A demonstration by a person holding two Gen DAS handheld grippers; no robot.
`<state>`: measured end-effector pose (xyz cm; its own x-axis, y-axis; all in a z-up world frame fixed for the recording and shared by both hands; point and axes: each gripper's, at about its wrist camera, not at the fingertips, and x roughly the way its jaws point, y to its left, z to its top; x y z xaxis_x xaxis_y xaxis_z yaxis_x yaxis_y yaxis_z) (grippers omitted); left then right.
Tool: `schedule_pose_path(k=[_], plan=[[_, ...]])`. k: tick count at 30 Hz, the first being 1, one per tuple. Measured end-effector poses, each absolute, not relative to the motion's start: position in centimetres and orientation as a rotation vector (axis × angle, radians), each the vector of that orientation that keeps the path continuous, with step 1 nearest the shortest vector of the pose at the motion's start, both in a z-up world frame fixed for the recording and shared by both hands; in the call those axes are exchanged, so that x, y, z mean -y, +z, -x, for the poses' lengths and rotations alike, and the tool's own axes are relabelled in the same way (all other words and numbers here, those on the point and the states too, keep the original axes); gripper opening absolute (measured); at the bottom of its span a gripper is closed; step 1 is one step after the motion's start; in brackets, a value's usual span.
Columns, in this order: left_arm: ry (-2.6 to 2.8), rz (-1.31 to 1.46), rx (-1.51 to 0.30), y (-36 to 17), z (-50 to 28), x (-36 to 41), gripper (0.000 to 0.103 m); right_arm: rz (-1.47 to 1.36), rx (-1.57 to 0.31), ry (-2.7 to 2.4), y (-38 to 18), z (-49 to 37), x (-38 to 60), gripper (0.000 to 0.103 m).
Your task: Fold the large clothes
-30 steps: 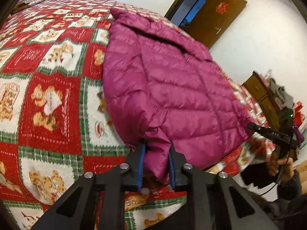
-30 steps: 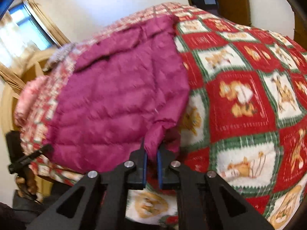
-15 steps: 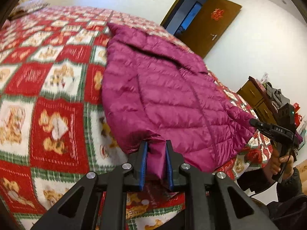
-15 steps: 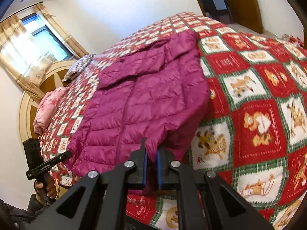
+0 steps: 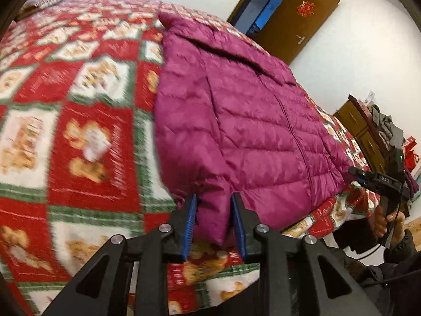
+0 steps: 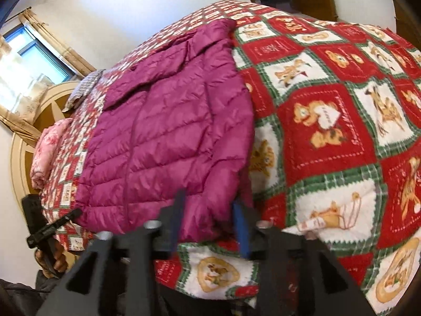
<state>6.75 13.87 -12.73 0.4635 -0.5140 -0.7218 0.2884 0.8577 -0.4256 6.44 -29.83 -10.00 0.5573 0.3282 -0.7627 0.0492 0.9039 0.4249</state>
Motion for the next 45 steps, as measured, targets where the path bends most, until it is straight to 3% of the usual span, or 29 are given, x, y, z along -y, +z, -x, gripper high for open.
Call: schedule_pose_path(k=[5, 7, 8, 13, 17, 27, 28, 29, 31, 32, 45], plan=[[-0.461, 0.289, -0.858, -10.4, -6.3, -17.2, 0.033, -0.424, -0.994, 0.160, -10.8, -6.7, 30.0, 0.054], [-0.445, 0.302, -0.842, -10.2, -6.4, -17.8, 0.057, -0.423, -1.000, 0.155, -11.3, -7.1, 30.1, 0.052], [-0.436, 0.308, -0.841, -10.3, -6.4, -18.1, 0.062, -0.414, -0.998, 0.159, -11.4, -7.4, 29.9, 0.052], [-0.467, 0.339, -0.868, -11.8, -6.5, -17.4, 0.062, -0.348, -1.044, 0.164, -12.3, -8.5, 28.6, 0.051], [-0.469, 0.294, -0.950, -13.5, -7.3, -15.2, 0.062, -0.346, -1.042, 0.145, -12.5, -8.3, 28.9, 0.020], [-0.476, 0.361, -0.988, -14.8, -8.6, -13.3, 0.070, -0.366, -1.015, 0.148, -12.4, -7.7, 29.2, 0.014], [-0.475, 0.370, -0.990, -14.8, -8.6, -13.4, 0.064, -0.365, -1.014, 0.147, -12.4, -7.7, 29.1, 0.013], [-0.460, 0.365, -0.987, -14.7, -8.6, -13.5, 0.042, -0.366, -1.009, 0.151, -12.3, -7.7, 29.1, 0.012], [-0.448, 0.373, -1.017, -15.0, -8.8, -13.7, 0.014, -0.357, -0.987, 0.164, -11.8, -7.5, 28.8, 0.011], [-0.466, 0.421, -1.024, -15.2, -8.8, -14.0, 0.010, -0.347, -0.970, 0.177, -11.3, -7.3, 28.7, 0.011], [-0.558, 0.361, -0.818, -6.5, -5.6, -13.9, 0.005, -0.353, -0.798, 0.286, -5.4, -4.9, 28.0, 0.010]])
